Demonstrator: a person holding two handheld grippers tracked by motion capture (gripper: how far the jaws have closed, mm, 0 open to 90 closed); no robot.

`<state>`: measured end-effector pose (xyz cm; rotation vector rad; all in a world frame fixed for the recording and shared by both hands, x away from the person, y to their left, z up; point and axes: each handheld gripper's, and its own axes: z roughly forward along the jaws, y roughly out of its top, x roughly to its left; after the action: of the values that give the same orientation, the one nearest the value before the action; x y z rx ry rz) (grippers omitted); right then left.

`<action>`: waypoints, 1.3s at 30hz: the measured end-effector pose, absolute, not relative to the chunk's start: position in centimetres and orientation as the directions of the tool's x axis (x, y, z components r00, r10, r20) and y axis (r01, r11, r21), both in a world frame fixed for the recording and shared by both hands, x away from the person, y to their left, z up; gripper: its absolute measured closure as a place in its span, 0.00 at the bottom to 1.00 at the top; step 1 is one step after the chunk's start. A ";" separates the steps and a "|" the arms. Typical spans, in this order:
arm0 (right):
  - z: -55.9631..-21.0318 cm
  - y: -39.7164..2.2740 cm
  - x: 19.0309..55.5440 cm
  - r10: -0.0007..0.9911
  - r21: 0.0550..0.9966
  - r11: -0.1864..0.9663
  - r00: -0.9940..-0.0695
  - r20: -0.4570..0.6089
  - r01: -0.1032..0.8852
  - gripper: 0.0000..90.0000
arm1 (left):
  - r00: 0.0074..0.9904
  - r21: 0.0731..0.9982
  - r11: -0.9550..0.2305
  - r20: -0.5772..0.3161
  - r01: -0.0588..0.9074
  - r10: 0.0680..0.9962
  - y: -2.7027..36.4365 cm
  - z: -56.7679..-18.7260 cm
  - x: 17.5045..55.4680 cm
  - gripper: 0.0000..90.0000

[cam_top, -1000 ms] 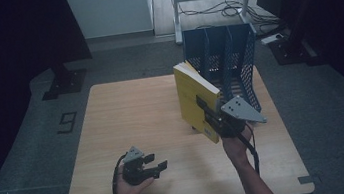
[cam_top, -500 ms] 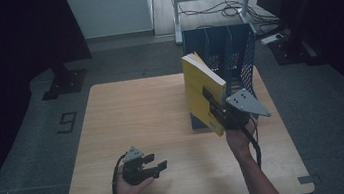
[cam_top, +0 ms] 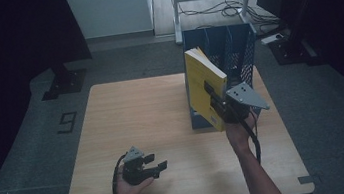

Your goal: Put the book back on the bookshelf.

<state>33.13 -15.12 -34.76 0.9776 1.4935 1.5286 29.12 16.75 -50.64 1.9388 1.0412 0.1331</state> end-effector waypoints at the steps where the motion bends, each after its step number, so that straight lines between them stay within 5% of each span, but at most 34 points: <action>1: -34.8 -15.1 33.2 0.913 1.000 -0.014 -0.407 0.008 -0.012 0.83 | 0.639 0.754 -0.238 -0.296 0.613 0.710 16.8 -50.6 29.1 0.39; 39: -35.3 -14.1 36.4 0.942 1.000 -0.014 -0.336 0.019 0.019 0.83 | 0.637 0.751 -0.238 -0.296 0.616 0.712 17.1 -50.7 29.3 0.39</action>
<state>36.44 -14.09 -35.28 1.0520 1.4627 1.4628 29.30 17.14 -50.66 1.9408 1.0453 0.1321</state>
